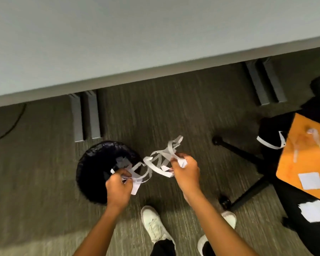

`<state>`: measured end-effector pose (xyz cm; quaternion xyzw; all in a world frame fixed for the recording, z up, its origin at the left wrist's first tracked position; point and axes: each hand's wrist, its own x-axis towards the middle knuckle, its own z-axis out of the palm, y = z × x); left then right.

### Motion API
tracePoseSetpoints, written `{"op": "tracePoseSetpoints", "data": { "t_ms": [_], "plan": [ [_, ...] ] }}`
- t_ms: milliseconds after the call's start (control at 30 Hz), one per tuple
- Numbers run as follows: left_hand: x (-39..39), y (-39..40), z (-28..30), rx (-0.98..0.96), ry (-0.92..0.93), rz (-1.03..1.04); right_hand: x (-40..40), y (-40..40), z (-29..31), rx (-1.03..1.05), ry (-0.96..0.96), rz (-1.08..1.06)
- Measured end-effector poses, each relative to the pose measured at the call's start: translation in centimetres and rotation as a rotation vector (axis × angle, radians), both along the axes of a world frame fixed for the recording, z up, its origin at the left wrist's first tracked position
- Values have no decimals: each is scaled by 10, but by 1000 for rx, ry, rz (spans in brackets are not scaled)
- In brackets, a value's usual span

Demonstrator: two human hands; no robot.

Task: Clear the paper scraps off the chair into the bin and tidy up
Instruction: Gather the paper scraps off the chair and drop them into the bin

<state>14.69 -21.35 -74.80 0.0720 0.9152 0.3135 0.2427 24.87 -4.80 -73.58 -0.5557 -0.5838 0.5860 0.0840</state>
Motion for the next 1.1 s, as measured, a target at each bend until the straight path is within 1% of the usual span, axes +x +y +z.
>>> {"op": "tracePoseSetpoints", "data": {
  "t_ms": [133,233,367,467,567,633,733,833,933,1033,1100],
  "plan": [
    [-20,-36,-1,-5,-18,112,-44,-45,-14,-5,-30,162],
    [-35,-55,-2,-10,-23,184,-69,-75,-23,-17,-45,245],
    [-49,-77,-1,-7,-3,226,-99,-111,-31,-5,-32,362],
    [-59,-92,-1,-5,-5,266,-116,-134,-38,-25,-80,448],
    [-68,-105,-4,15,-8,274,-130,-152,-46,17,-98,506],
    [-75,-113,-7,44,-42,294,-139,-162,-51,20,-99,541],
    [-81,-119,-10,49,-49,310,-148,-175,-58,-12,-112,613],
    [-85,-121,-11,35,-20,242,-152,-183,-65,-80,-127,716],
    [-86,-127,-15,48,-31,155,-150,-184,-70,-72,-165,727],
    [-84,-130,-21,61,-55,157,-143,-177,-72,-7,-174,679],
    [-81,-125,-22,49,-73,151,-136,-170,-73,-20,-168,640]
  ]
}}
